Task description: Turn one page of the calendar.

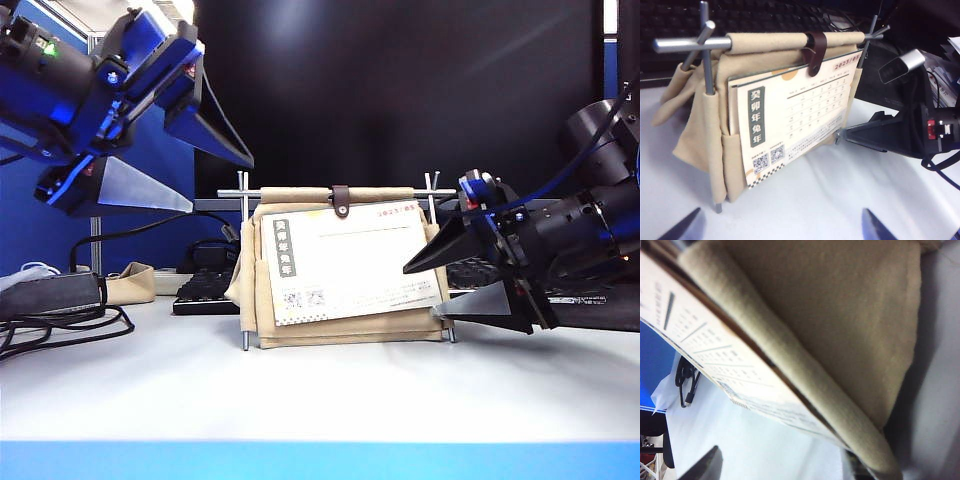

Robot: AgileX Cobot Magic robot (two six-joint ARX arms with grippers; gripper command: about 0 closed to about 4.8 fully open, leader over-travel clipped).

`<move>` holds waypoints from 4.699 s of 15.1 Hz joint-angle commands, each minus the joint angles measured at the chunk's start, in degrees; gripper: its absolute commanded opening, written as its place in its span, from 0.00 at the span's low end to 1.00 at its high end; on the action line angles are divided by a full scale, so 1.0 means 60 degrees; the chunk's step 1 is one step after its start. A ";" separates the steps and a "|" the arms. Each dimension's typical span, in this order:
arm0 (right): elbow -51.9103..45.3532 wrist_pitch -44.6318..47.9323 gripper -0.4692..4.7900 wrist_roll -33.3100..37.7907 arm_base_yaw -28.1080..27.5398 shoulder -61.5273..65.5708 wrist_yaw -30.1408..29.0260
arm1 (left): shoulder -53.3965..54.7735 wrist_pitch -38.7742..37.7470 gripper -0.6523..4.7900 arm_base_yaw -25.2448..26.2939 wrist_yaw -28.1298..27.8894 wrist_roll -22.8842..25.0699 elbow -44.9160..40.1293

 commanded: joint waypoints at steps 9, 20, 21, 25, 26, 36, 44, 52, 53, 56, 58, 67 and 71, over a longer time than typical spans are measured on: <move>0.0040 0.1377 0.67 0.0845 -0.0135 -0.0033 0.0499 | -0.0015 0.0055 0.87 -0.0004 0.0055 -0.0011 0.0044; 0.0018 0.1308 0.44 0.1300 -0.0113 -0.0036 -0.2218 | -0.0015 0.0080 0.87 0.0000 -0.0484 0.0058 0.0044; 0.0007 0.1304 0.34 0.1286 -0.0113 -0.0033 -0.2401 | -0.0015 0.0120 0.87 0.0000 -0.0492 0.0058 0.0044; -0.0230 0.1246 0.25 0.1239 -0.0113 -0.0033 -0.2645 | -0.0011 0.0135 0.87 0.0004 -0.0900 0.0091 0.0044; -0.0251 0.1242 0.25 0.1239 -0.0109 -0.0036 -0.2645 | 0.0000 0.0135 0.87 0.0004 -0.0914 0.0087 0.0044; -0.0255 0.3060 0.09 0.2364 -0.0109 -0.0062 -0.3665 | 0.1545 0.1643 0.87 0.0670 -0.0809 -0.1494 0.0106; -0.0255 0.3891 0.09 0.3144 -0.0117 -0.0062 -0.3858 | 0.2619 0.2900 1.00 0.2109 0.2226 -0.4273 0.0390; -0.0255 0.3894 0.09 0.3126 -0.0142 -0.0058 -0.3840 | 0.3570 0.3803 0.61 0.1953 0.3734 -0.5814 0.0692; -0.0255 0.3894 0.09 0.3126 -0.0138 -0.0058 -0.3821 | 0.3730 0.3814 0.61 0.1832 0.3799 -0.5927 0.0696; -0.0255 0.3891 0.09 0.3133 -0.0138 -0.0058 -0.3850 | 0.4331 0.3865 0.69 0.1504 0.3938 -0.5916 0.0878; -0.0255 0.3887 0.09 0.3136 -0.0138 -0.0058 -0.3854 | 0.4368 0.3956 0.67 0.1395 0.3690 -0.5916 0.0980; -0.0255 0.3891 0.09 0.3133 -0.0135 -0.0058 -0.3858 | 0.4382 0.3956 0.11 0.1115 0.4033 -0.5909 0.1464; -0.0255 0.4663 0.09 0.3636 -0.0135 -0.0058 -0.4062 | 0.4382 0.3993 0.11 0.1053 0.4197 -0.5912 0.1475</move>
